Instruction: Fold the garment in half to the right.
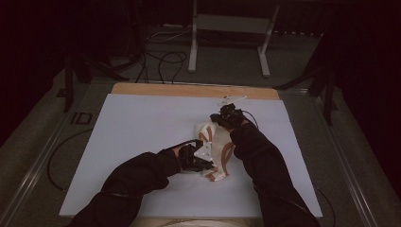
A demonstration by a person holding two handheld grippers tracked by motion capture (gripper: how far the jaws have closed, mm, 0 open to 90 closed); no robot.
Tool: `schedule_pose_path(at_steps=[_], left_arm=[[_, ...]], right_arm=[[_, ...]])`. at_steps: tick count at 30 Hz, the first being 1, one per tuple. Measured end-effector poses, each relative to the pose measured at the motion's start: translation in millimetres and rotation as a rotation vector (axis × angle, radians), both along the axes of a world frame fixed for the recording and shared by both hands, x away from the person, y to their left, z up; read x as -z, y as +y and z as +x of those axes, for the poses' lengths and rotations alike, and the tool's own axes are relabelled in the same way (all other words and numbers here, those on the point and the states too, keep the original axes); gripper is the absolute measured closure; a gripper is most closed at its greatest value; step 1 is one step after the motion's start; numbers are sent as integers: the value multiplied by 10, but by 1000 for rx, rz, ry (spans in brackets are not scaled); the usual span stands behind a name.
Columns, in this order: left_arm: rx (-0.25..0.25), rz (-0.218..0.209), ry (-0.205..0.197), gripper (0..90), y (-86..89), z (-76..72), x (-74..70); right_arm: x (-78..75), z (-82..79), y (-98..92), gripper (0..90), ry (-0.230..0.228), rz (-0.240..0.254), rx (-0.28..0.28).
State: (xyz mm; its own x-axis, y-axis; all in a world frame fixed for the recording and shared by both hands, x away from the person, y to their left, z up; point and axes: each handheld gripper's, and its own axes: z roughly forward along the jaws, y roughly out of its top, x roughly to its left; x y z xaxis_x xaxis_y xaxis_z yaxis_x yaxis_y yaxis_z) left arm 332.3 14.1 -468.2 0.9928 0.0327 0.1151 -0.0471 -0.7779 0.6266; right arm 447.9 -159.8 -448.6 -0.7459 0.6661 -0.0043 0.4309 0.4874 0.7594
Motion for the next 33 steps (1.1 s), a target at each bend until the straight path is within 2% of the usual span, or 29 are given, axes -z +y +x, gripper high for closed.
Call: schedule_pose_path(at_steps=[8,13,23,33], left_arm=[[-27,6,33,855,-136,16,150],[-49,5,49,855,-182,20,225],[-66,17,58,854,-246,34,266],[-73,27,69,849,-311,36,292]], right_arm=[[114,1,-102,868,-15,23,16],[212,12,-138,868,2,20,24],[402,48,-241,868,35,12,56],[571,94,-282,868,46,-8,72]])
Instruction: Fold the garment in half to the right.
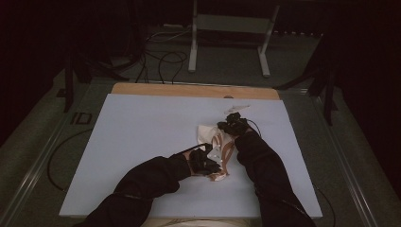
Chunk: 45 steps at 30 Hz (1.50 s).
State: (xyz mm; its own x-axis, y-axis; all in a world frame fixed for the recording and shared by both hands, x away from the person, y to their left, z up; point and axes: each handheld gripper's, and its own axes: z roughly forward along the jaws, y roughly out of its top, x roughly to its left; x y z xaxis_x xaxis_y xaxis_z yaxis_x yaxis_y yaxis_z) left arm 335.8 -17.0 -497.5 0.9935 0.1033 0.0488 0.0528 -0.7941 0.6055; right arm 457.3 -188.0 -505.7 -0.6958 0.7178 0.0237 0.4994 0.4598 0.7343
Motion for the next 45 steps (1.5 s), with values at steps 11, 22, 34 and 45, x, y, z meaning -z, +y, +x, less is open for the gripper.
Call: schedule_pose_path(at_steps=[11,22,34,45], left_arm=[[2,-7,34,833,-13,34,34],[4,-58,36,526,27,-34,-62],[-66,-183,92,156,300,-32,-302],[-163,-229,62,12,829,-149,-398]], right_arm=[[143,31,-20,863,37,-11,9],[55,22,-15,721,49,-14,10],[-385,-132,39,525,-7,29,-22],[-409,-246,55,535,32,26,-29]])
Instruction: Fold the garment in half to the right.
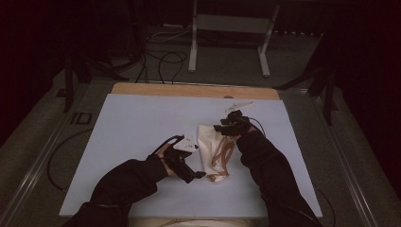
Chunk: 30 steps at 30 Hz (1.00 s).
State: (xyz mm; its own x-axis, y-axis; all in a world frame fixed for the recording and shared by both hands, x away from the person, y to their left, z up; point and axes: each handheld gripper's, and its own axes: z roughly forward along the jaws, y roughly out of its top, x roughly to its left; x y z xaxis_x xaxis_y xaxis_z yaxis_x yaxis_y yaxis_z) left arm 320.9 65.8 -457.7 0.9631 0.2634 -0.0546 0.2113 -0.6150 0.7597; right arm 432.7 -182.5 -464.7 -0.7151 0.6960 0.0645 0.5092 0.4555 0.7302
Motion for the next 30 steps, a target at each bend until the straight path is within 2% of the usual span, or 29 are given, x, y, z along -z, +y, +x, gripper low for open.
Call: schedule_pose_path(at_steps=[3,6,9,11,15,21,25,30], left_arm=[[-38,-3,5,10,177,-54,44],[-71,-24,9,10,360,-93,93],[-101,-38,20,9,522,-118,138],[-125,-53,29,10,615,-125,165],[-172,-74,38,10,758,-137,227],[-216,-80,44,10,892,-185,327],[-245,-90,32,10,963,-231,391],[-270,-126,32,10,1051,-280,421]], right_arm=[[70,-15,-24,531,34,-9,3],[148,-26,-66,554,61,-25,10],[211,-40,-119,642,87,-42,13],[241,-53,-149,734,103,-57,13],[290,-77,-193,876,101,-101,19],[284,-106,-276,889,72,-106,60],[272,-127,-332,889,56,-104,83],[315,-142,-397,889,58,-91,109]])
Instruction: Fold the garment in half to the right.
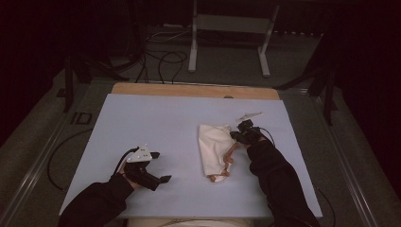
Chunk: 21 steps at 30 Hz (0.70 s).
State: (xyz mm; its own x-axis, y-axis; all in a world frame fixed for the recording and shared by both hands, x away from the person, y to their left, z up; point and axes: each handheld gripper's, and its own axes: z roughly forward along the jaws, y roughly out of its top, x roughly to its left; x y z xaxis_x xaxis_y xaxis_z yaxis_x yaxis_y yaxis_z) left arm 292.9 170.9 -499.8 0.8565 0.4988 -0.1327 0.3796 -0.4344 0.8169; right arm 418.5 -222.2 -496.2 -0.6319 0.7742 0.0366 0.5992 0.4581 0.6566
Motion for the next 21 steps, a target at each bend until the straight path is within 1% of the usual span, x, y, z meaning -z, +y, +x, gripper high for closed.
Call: schedule_pose_path(at_steps=[5,7,9,11,14,15,18,21], left_arm=[[-17,-7,-1,10,65,-45,37],[-24,8,-3,10,83,-63,57],[-30,11,-8,10,97,-82,79],[-39,12,-12,10,113,-95,100],[-53,20,-34,10,130,-113,127],[-57,17,-37,10,136,-113,135],[-72,2,-45,10,159,-108,157],[-82,-11,-54,10,171,-105,177]], right_arm=[[114,0,-16,883,14,0,14],[147,4,-22,875,25,15,22],[158,13,-28,843,30,20,27],[143,22,-34,830,34,19,23],[112,28,-37,804,32,18,14],[95,31,-37,795,29,21,12],[18,52,-37,766,11,27,12],[-75,104,-26,717,-12,45,19]])
